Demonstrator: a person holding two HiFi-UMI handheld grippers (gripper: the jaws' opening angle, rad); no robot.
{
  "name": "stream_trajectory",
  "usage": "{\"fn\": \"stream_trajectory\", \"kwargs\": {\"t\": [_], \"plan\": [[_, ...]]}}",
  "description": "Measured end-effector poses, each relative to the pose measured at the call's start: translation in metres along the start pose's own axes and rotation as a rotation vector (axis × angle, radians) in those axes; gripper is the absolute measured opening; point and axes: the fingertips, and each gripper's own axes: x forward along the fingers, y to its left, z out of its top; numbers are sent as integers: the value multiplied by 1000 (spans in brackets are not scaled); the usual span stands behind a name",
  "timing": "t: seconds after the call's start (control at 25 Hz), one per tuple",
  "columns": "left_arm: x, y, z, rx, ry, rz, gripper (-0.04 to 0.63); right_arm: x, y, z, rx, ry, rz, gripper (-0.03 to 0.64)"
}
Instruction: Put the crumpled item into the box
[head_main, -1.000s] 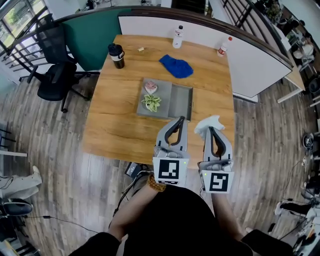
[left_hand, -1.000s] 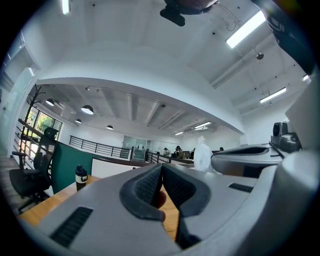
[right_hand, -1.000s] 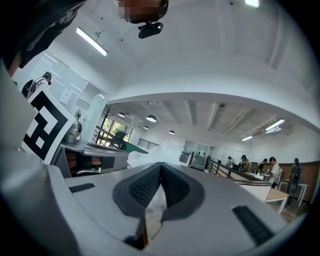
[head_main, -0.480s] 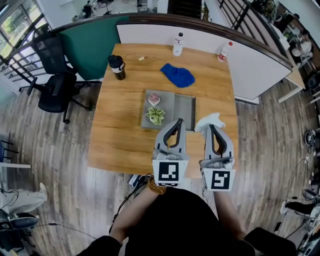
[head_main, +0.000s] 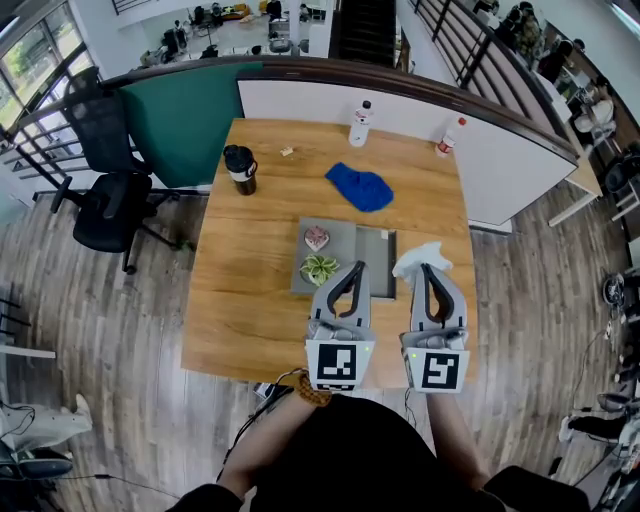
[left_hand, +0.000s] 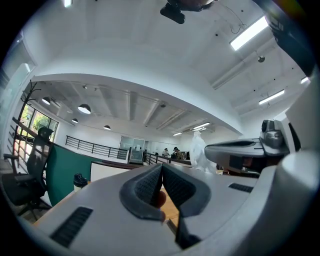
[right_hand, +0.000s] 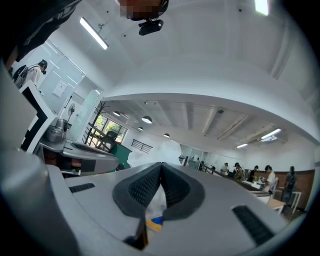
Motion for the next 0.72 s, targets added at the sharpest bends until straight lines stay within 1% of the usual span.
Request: {"fn": "stream_trajectory", "kwargs": {"t": [0.12, 0.36, 0.52, 0.6, 0.72], "plan": [[0, 12, -1, -15, 6, -11, 23, 10, 10, -3, -22, 34, 5, 6], [-5, 38, -7, -43, 27, -30, 23, 30, 29, 0, -36, 57, -18, 6], [-10, 43, -15, -82, 48, -50, 23, 36, 35, 6, -36, 63, -51, 6], [-8, 44, -24, -88, 70, -63, 23, 40, 38, 8, -30, 59, -57, 6], [-5, 39, -32, -93, 76, -73, 23, 40, 35, 10, -21, 53, -56, 6]]}}
